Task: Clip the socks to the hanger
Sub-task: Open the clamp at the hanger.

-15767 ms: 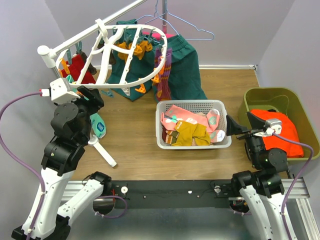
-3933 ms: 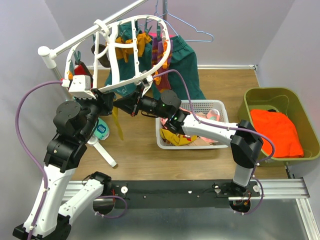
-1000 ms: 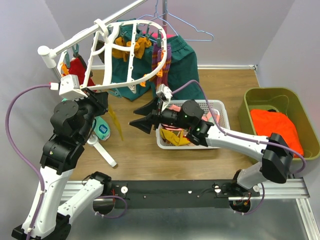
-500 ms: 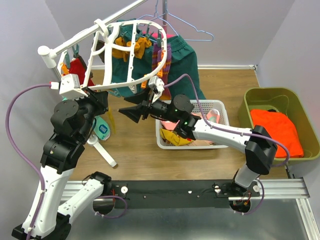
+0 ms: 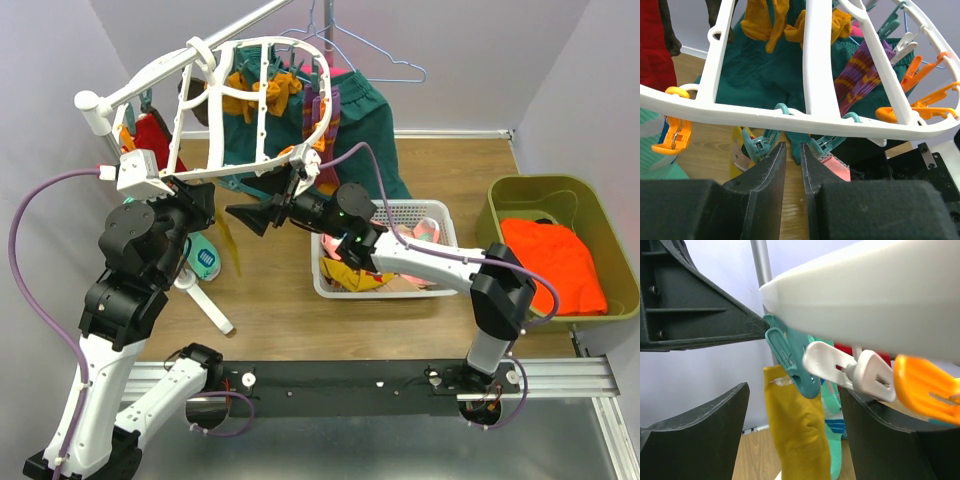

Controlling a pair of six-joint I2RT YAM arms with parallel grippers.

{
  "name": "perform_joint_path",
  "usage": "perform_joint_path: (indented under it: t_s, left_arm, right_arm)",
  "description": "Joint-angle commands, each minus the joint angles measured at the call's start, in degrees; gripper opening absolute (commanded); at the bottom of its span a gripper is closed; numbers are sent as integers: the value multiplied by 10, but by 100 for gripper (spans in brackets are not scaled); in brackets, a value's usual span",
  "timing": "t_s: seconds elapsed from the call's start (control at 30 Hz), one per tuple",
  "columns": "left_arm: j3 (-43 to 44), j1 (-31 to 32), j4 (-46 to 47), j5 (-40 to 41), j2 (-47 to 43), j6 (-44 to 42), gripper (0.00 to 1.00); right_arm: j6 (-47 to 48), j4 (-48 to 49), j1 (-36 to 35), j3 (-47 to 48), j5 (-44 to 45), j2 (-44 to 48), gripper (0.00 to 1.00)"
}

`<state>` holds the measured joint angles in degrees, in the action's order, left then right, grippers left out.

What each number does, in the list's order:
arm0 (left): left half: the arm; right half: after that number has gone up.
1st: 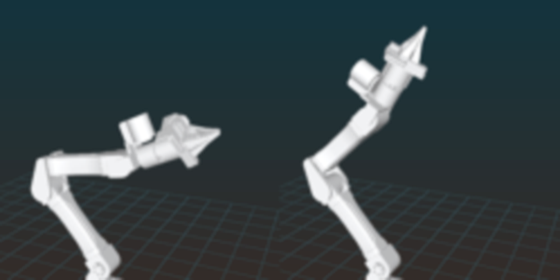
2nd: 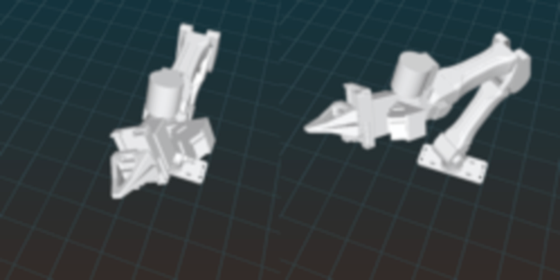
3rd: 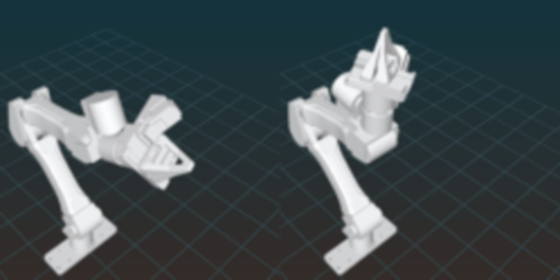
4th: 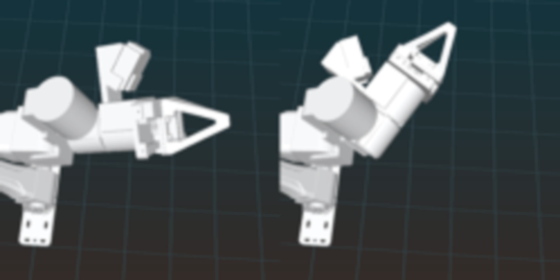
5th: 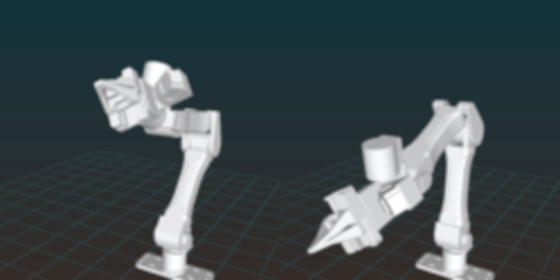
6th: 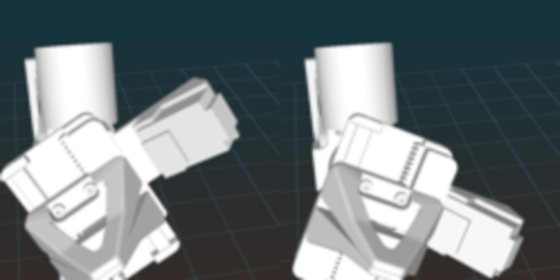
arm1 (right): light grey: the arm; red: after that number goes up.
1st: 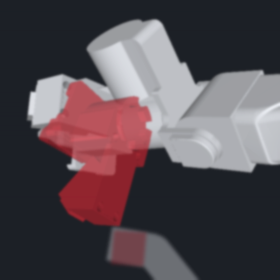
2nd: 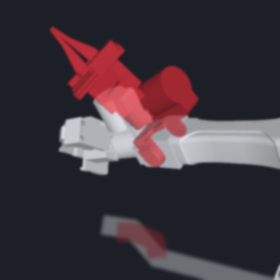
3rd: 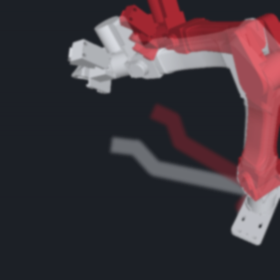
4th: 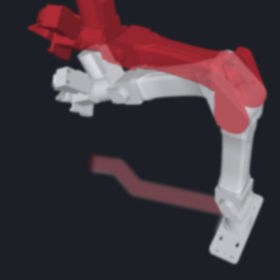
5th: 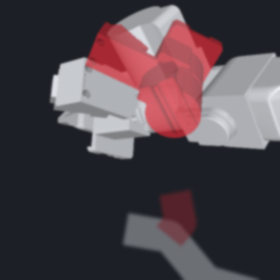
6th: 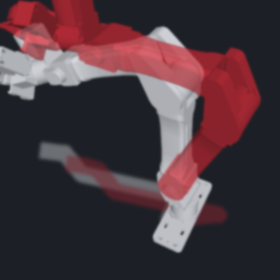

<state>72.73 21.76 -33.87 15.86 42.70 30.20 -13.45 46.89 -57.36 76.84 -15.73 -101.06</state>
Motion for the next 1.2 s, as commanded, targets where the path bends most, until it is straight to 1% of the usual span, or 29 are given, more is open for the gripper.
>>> perform_joint_path:
  t_s: [0.0,0.17,0.37,0.77,0.9,1.03,1.07,1.1,1.17]
  left_arm:
    - [10,0,-1,0,-3,-7,26]
    - [7,0,-1,-2,-2,-7,26]
    - [8,0,-1,-6,-3,-7,26]
    - [17,0,-8,-3,-4,-8,26]
    - [20,0,-16,0,-3,-10,26]
    - [28,0,-23,-3,-4,-9,26]
    - [33,0,-24,-4,-4,-8,26]
    - [36,0,-30,-4,-3,-9,26]
    - [43,0,-36,0,-3,-11,26]
  right_arm:
    - [6,33,2,29,2,-19,81]
    - [4,37,2,44,-12,-28,80]
    - [1,28,3,60,-35,-35,74]
    - [-12,21,3,52,-69,-28,52]
    - [-17,25,2,47,-76,-25,42]
    - [-20,25,3,45,-79,-24,36]
    - [-21,25,2,46,-80,-25,34]
    - [-23,25,2,46,-81,-25,28]
    - [-27,27,2,46,-84,-27,25]
